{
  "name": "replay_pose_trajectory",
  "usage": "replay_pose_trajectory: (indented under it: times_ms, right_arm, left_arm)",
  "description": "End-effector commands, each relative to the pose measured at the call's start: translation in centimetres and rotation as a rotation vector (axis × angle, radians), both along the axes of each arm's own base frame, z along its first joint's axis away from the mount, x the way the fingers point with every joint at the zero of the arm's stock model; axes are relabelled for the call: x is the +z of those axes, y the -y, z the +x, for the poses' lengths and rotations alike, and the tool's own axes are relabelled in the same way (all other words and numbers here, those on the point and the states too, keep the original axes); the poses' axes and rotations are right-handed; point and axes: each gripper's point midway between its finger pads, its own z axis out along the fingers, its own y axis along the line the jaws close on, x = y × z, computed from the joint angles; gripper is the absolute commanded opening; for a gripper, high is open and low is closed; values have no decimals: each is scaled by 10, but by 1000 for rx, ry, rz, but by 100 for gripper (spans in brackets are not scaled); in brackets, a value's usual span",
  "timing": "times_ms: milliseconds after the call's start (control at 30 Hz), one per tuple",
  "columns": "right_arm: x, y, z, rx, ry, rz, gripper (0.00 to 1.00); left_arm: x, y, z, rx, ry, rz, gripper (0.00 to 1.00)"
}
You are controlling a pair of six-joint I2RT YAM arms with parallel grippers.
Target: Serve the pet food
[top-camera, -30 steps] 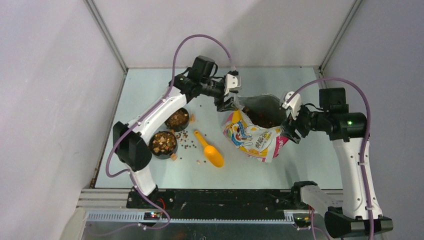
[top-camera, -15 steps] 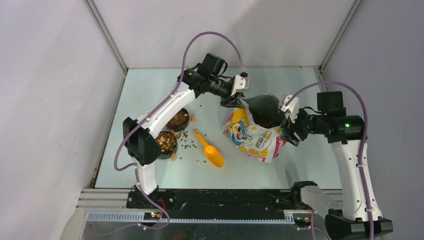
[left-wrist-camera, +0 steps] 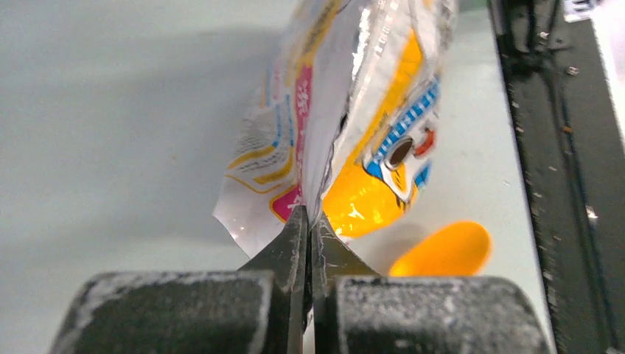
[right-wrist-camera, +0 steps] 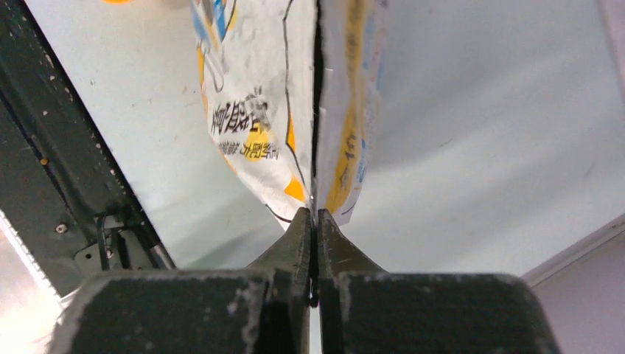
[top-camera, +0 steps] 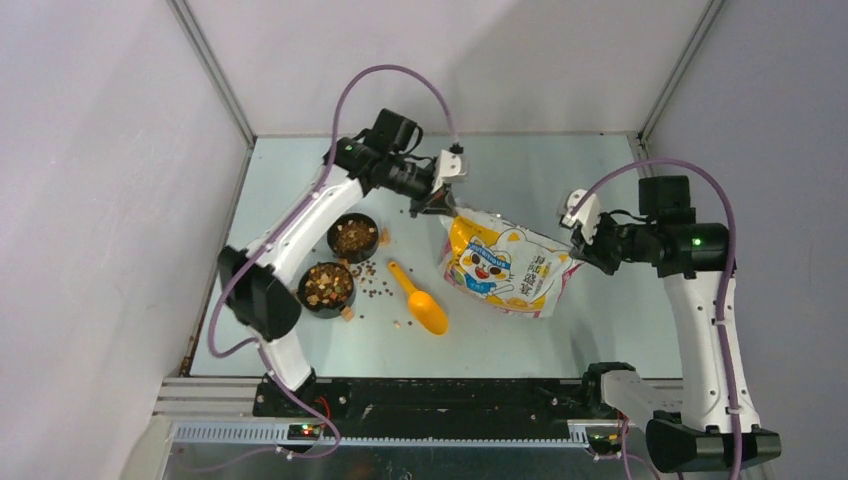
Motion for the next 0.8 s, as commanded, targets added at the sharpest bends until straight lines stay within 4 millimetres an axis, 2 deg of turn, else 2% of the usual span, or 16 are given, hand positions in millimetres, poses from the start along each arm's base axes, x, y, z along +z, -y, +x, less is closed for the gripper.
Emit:
replay_pose_trajectory:
  times_ms: [0, 100, 233, 400, 433, 533, 600, 700, 767]
  right_arm:
    - [63, 27, 11, 36, 285, -66, 0]
    - [73, 30, 19, 27, 305, -5, 0]
    - [70, 26, 29, 41, 287, 51, 0]
    - [44, 6, 22, 114, 212, 79, 0]
    - [36, 1, 18, 137, 192, 75, 0]
    - [25, -9, 13, 179, 172, 69, 0]
    - [21, -17, 9, 211, 159, 73, 9]
    - [16, -28, 4, 245, 135, 86, 31]
    - [15, -36, 2, 264, 135, 97, 40]
  left_arm:
    - [26, -64, -18, 143, 83, 61, 0]
    - [32, -75, -35, 125, 74, 76, 0]
    - [37, -75, -63, 76, 3, 72, 0]
    - [32, -63, -86, 87, -47, 9, 0]
    - [26, -60, -86, 101, -67, -3, 0]
    - [27, -55, -94, 107, -74, -32, 0]
    - [27, -54, -95, 117, -89, -34, 0]
    - [32, -54, -95, 130, -103, -43, 0]
    - [36, -53, -96, 133, -101, -55, 0]
